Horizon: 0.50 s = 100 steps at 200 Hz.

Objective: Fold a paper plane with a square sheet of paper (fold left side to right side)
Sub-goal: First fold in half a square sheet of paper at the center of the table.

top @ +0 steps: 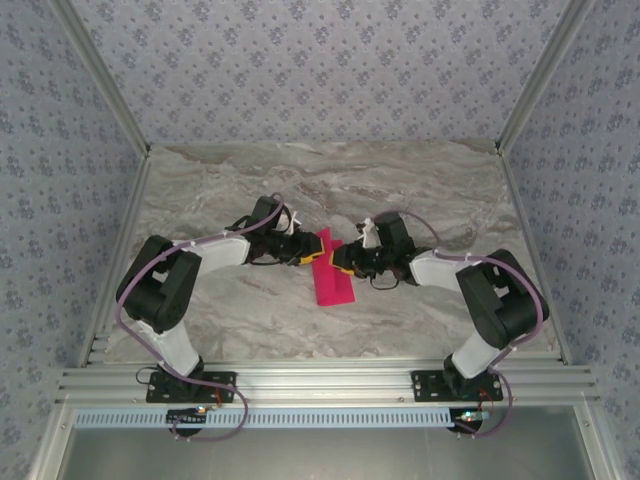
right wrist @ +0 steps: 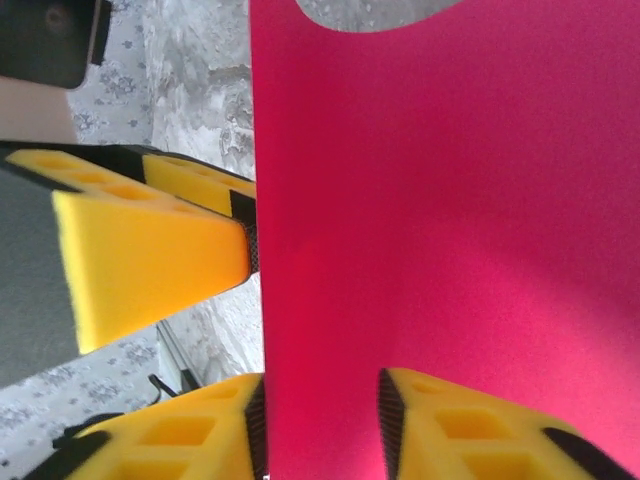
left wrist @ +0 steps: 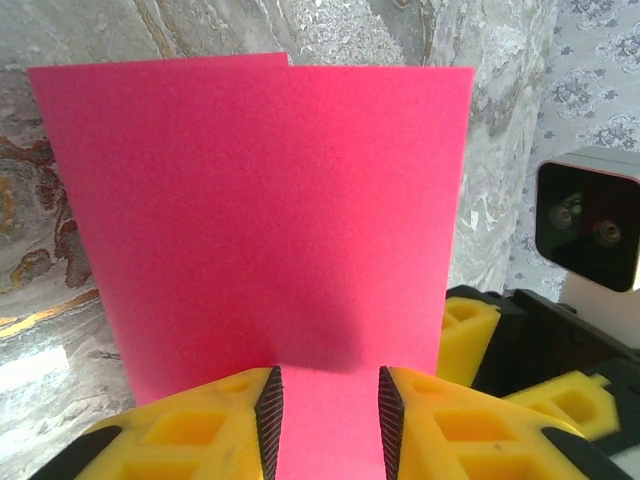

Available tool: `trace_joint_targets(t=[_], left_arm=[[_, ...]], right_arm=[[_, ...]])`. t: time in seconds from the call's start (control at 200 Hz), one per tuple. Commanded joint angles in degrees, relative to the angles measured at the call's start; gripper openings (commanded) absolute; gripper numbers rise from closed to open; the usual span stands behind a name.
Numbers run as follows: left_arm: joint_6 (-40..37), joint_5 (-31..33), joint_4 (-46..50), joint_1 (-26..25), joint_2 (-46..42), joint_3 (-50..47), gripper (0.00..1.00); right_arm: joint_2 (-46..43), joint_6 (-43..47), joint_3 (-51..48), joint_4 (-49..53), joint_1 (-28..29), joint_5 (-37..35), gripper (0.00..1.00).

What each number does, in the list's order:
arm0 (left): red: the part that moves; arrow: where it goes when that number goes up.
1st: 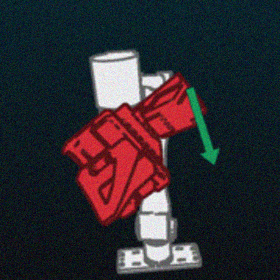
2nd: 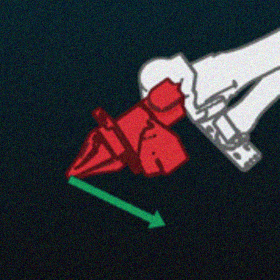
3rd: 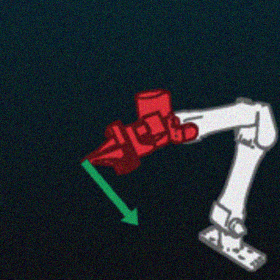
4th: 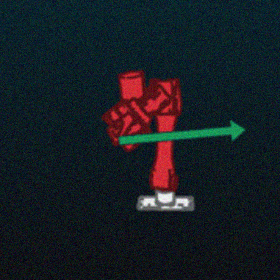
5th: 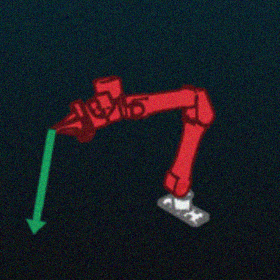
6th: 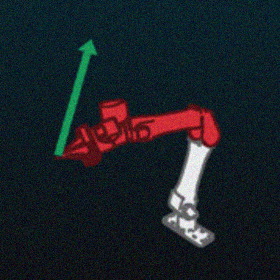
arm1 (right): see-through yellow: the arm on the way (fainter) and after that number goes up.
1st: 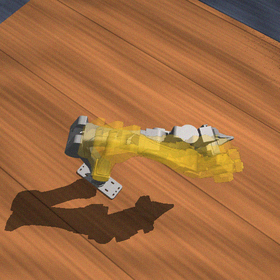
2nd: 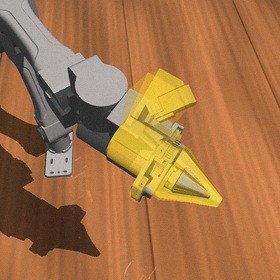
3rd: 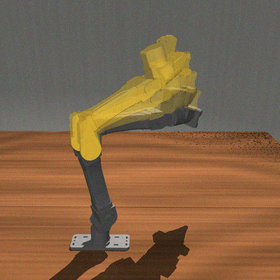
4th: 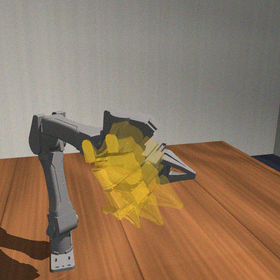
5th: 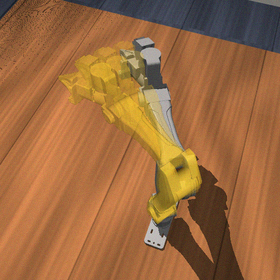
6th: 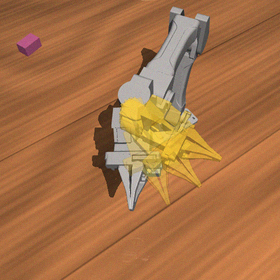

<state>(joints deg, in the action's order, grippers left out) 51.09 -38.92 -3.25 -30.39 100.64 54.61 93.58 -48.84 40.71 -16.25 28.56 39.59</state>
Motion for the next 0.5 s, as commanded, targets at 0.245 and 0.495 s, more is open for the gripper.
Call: trace_joint_targets(t=[0.245,0.495], left_arm=[[-2.7,3.9,4.3,-0.2,-4.2,0.7,0.47],[-4.2,9.7,10.3,-2.0,-7.1,-1.3,0.58]], right_arm=[[1.7,5.4,3.8,8.3,0.1,-3.7,0.01],[4.3,8.8,5.5,15.3,-0.5,-8.4,0.02]])
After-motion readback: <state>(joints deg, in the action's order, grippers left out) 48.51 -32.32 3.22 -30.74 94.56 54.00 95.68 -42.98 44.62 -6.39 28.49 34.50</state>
